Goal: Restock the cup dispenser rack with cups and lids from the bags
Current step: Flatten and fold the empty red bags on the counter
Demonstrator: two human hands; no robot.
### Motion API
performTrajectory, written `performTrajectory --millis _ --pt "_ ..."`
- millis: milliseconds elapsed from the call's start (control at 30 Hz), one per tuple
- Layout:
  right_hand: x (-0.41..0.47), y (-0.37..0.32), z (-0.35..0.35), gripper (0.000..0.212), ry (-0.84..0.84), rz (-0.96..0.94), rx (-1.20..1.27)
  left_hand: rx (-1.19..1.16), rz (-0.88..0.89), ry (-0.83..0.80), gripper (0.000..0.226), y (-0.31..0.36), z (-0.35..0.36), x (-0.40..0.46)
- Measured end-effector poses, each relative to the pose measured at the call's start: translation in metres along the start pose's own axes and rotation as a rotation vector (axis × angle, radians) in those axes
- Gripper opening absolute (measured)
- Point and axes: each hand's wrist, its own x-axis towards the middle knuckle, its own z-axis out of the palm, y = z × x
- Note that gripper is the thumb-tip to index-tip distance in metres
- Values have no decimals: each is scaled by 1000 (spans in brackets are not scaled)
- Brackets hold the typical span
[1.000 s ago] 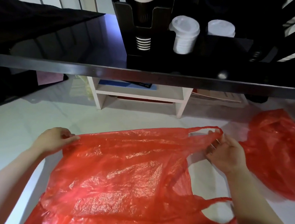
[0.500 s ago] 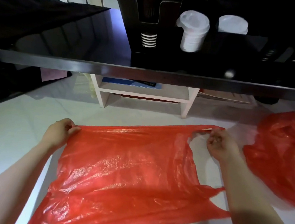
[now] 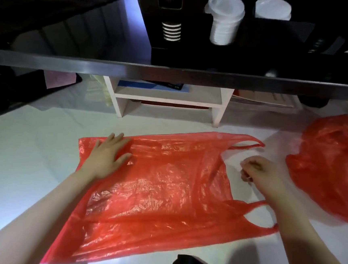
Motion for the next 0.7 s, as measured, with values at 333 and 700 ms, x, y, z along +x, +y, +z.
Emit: performTrajectory --millis 333,700 --pt "-60 20 -14 39 -457 -256 -810 217 -70 -131 77 4 41 15" --pt "-90 23 -50 15 -92 -204 -419 181 -152 -45 73 2 42 37"
